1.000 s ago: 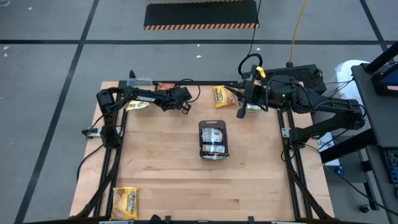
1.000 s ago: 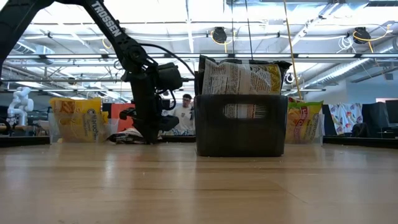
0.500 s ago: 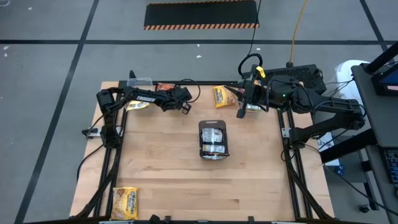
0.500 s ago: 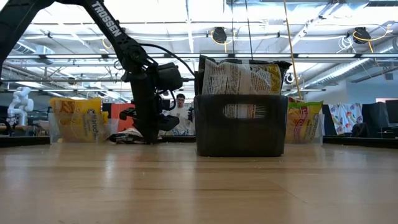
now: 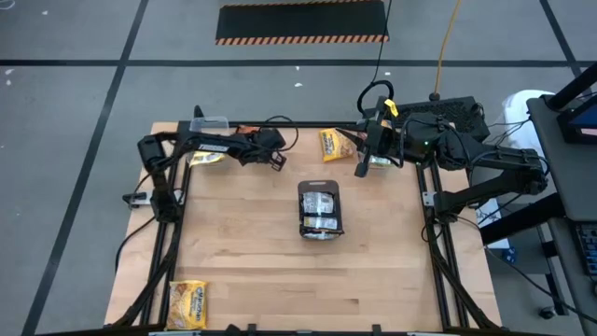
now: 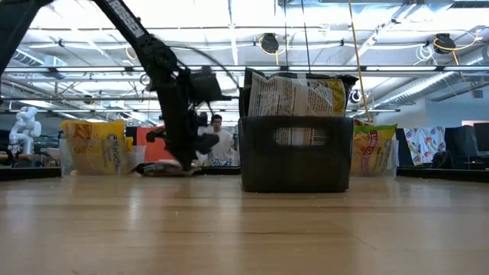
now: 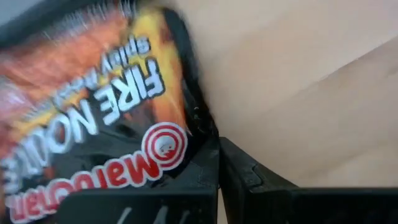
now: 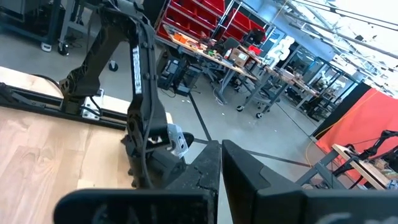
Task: Sort Maruchan noodles
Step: Put the black noodle pack into the black bin
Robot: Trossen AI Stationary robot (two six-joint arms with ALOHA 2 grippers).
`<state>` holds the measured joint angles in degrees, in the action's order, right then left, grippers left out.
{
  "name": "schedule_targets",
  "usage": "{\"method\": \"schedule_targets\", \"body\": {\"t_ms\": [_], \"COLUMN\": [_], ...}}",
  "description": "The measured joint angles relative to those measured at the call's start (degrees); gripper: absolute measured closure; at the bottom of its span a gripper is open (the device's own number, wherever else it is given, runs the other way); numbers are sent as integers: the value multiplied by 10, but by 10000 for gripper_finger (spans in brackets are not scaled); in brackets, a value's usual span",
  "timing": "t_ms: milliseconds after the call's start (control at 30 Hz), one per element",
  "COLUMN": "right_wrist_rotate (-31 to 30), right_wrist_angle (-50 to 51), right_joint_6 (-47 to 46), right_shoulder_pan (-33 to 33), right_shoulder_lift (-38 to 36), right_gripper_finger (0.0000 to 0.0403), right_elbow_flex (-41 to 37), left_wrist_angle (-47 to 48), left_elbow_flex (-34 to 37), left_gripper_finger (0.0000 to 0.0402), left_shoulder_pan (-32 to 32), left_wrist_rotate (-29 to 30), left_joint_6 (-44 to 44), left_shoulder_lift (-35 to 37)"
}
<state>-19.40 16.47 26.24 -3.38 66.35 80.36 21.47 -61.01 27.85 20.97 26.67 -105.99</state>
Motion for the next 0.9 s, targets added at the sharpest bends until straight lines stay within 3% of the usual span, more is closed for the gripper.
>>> {"method": "schedule_targets", "body": {"t_ms": [600, 900], "right_wrist_rotate": [0, 4], "right_wrist_angle": [-16, -10], "right_joint_6": [-3, -21], "right_shoulder_pan": [0, 0], "right_shoulder_lift": [0, 0], "right_gripper_finger": [390, 390], "right_elbow_flex": [0, 0], "left_wrist_angle": [119, 179], "left_elbow_flex": [-3, -2], "left_gripper_finger": [401, 401], "left_shoulder_pan": [-2, -3], "left_wrist_rotate": [3, 2], "left_joint_6": [-22, -27], "left_shoulder_lift": [194, 242]}}
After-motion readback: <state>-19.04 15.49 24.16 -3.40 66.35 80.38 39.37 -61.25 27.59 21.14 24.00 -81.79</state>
